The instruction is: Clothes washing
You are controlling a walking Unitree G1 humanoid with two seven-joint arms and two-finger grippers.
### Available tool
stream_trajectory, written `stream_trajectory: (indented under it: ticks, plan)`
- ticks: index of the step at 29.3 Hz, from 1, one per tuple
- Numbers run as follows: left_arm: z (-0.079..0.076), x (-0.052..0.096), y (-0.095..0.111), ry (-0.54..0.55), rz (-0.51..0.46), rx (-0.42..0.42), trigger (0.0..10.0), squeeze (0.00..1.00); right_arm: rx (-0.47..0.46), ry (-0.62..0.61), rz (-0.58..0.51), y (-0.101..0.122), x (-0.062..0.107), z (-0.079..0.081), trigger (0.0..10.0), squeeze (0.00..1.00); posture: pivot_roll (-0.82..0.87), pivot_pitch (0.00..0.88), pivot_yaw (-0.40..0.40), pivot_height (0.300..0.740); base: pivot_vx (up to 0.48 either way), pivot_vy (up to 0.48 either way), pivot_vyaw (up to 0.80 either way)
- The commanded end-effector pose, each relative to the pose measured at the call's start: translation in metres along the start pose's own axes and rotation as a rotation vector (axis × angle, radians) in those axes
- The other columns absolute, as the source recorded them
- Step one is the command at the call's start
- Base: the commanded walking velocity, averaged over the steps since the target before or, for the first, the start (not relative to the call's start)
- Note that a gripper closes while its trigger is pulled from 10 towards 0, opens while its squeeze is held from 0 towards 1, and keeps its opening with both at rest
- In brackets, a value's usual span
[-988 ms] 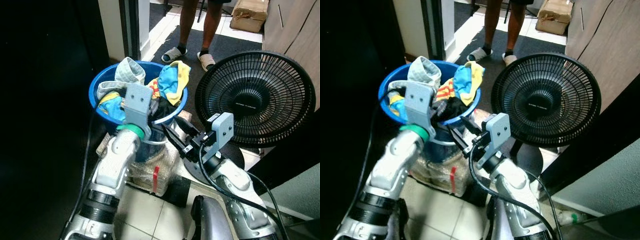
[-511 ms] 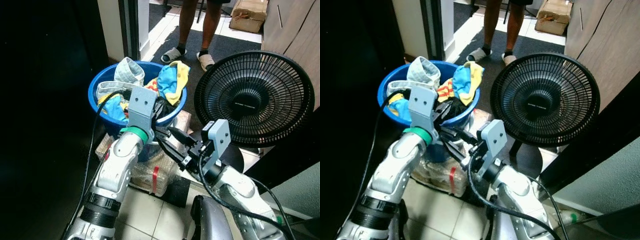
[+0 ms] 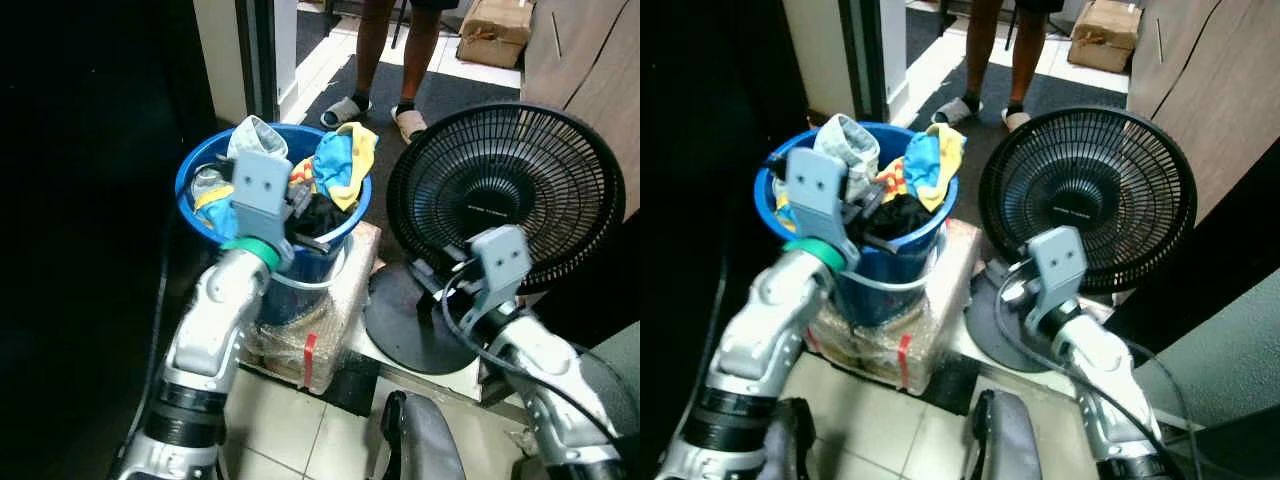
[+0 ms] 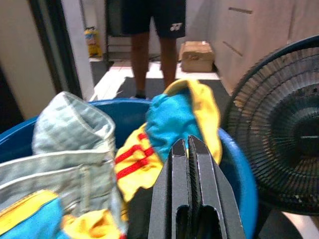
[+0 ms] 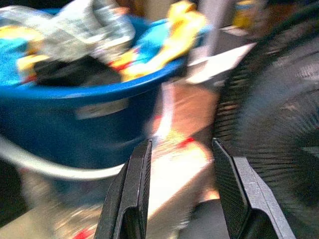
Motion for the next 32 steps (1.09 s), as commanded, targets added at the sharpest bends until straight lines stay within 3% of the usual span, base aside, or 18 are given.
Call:
stream_trajectory:
  ticks: [1,6,8,9,10,12,13,14,17,25,32]
  plan:
    - [-0.007,0.003,-0.004,-0.039,0.017,0.016,10.0,0.0,0.006,-0.04,0.004,-0.004,-0.001,-0.003,10.0,0.0,0.08,0.107,0.021,0.491,0.0,0.0,0.0]
    - [-0.008,0.008,-0.004,-0.03,0.04,-0.021,10.0,0.0,0.011,-0.152,-0.067,0.006,-0.02,-0.001,10.0,0.0,0.1,0.105,0.017,0.491,0.0,0.0,0.0]
    - [-0.002,0.007,-0.007,0.013,0.065,-0.05,10.0,0.0,-0.023,-0.106,-0.113,0.016,-0.039,0.024,10.0,0.0,0.11,0.103,0.008,0.491,0.0,0.0,0.0]
    - [-0.002,0.007,-0.007,0.013,0.065,-0.05,10.0,0.0,-0.023,-0.106,-0.113,0.016,-0.039,0.024,10.0,0.0,0.11,0.103,0.008,0.491,0.0,0.0,0.0]
    - [0.004,0.006,-0.007,0.038,0.076,-0.037,10.0,0.0,-0.04,-0.062,-0.13,0.02,-0.051,0.039,10.0,0.0,0.13,0.105,-0.003,0.491,0.0,0.0,0.0]
    - [0.004,0.006,-0.007,0.038,0.076,-0.037,10.0,0.0,-0.04,-0.062,-0.13,0.02,-0.051,0.039,10.0,0.0,0.13,0.105,-0.003,0.491,0.0,0.0,0.0]
    - [0.007,0.006,-0.006,0.053,0.082,-0.025,10.0,0.0,-0.049,-0.033,-0.14,0.022,-0.059,0.049,10.0,0.0,0.13,0.105,-0.003,0.491,0.0,0.0,0.0]
    - [0.007,0.006,-0.006,0.053,0.082,-0.025,10.0,0.0,-0.049,-0.033,-0.14,0.022,-0.059,0.049,10.0,0.0,0.13,0.105,-0.003,0.491,0.0,0.0,0.0]
    - [0.025,0.003,-0.008,0.119,0.097,-0.049,10.0,0.0,-0.061,0.055,-0.128,0.023,-0.086,0.076,10.0,0.0,0.2,0.133,-0.069,0.491,0.0,0.0,0.0]
    - [0.039,0.01,-0.026,0.177,0.173,-0.005,10.0,0.0,-0.009,0.081,-0.085,0.017,-0.104,0.085,10.0,0.0,0.23,0.155,-0.112,0.491,0.0,0.0,0.0]
    - [0.049,0.023,-0.051,0.218,0.26,-0.092,10.0,0.0,-0.007,0.075,-0.076,0.015,-0.107,0.089,10.0,0.0,0.22,0.16,-0.123,0.491,0.0,0.0,0.0]
Point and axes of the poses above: a point about 5 cm out from each wrist's last joint towards the gripper, its own x axis pointing back from the gripper into the wrist, its own y axis along the axis of the wrist's last joint, z = x × y, the point moved 4 cm from there along -x, pointing out of the wrist towards the gripper, and after that the axes turned 6 degrees about -x, right-handed, at the moved point
